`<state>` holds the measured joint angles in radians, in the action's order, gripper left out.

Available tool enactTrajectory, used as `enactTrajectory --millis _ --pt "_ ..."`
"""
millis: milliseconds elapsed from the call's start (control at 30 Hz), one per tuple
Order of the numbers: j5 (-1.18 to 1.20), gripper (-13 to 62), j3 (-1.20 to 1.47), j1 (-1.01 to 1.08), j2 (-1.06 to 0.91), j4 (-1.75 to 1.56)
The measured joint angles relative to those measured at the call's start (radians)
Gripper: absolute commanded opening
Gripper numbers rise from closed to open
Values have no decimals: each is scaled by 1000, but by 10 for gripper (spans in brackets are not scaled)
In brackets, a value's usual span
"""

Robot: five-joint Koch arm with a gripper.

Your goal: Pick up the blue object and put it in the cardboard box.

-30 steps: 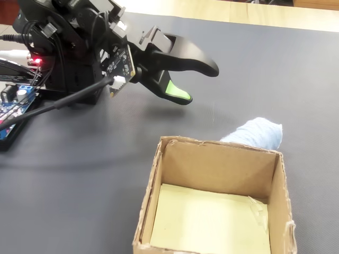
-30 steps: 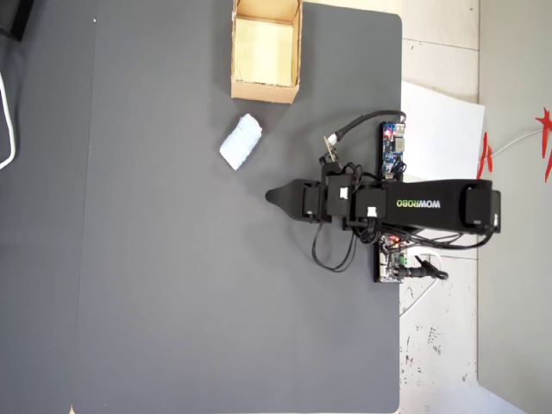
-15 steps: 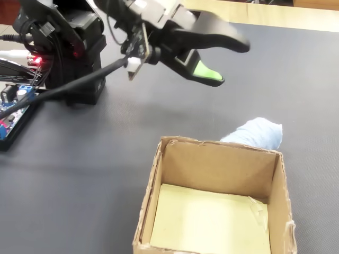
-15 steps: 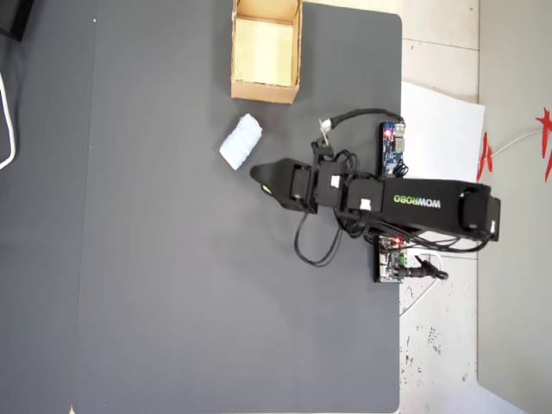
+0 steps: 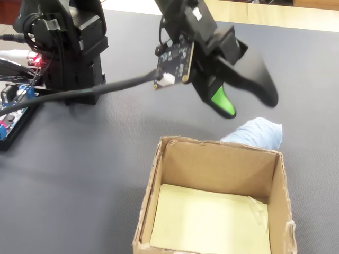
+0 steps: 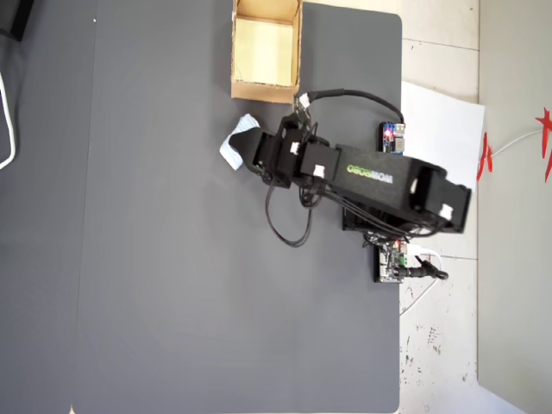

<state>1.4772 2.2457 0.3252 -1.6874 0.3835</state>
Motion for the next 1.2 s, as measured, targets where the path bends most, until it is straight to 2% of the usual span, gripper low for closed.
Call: enactTrajectory --millis 333,633,867,1200 --pt "0 320 -103 67 202 40" --pt "-3 112 -121 91 244 26" --pt "-2 105 -63 95 225 -74" --pt "48 106 32 89 83 -247"
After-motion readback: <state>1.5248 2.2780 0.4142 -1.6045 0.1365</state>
